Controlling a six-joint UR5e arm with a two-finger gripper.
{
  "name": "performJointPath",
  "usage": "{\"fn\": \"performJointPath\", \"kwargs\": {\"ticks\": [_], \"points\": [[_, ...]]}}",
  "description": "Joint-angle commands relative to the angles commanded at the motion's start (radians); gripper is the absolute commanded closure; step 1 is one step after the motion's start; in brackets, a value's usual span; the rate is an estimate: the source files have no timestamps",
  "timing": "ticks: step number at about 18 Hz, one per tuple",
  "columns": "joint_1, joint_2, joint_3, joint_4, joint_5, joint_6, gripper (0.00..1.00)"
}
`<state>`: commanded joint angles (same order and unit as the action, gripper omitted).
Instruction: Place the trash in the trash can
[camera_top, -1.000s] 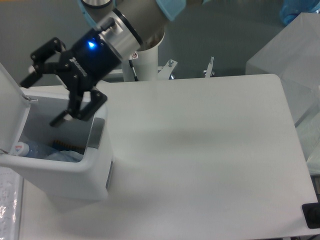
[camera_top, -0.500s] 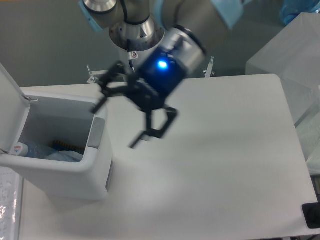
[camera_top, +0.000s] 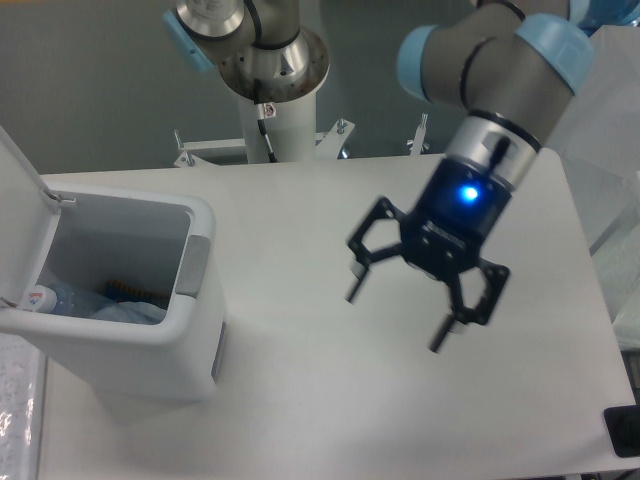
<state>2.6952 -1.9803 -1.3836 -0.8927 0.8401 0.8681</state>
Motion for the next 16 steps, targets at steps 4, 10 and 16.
{"fn": "performJointPath", "kwargs": {"ticks": [4,10,16], "points": [[-0.014,-0.026,0.014,-0.009,0.275,0.072,0.0],[-0.087,-0.121,0.172,-0.193,0.531,0.267,0.0],[-0.1,-0.124,0.176,-0.267,0.619,0.371,0.0]]}}
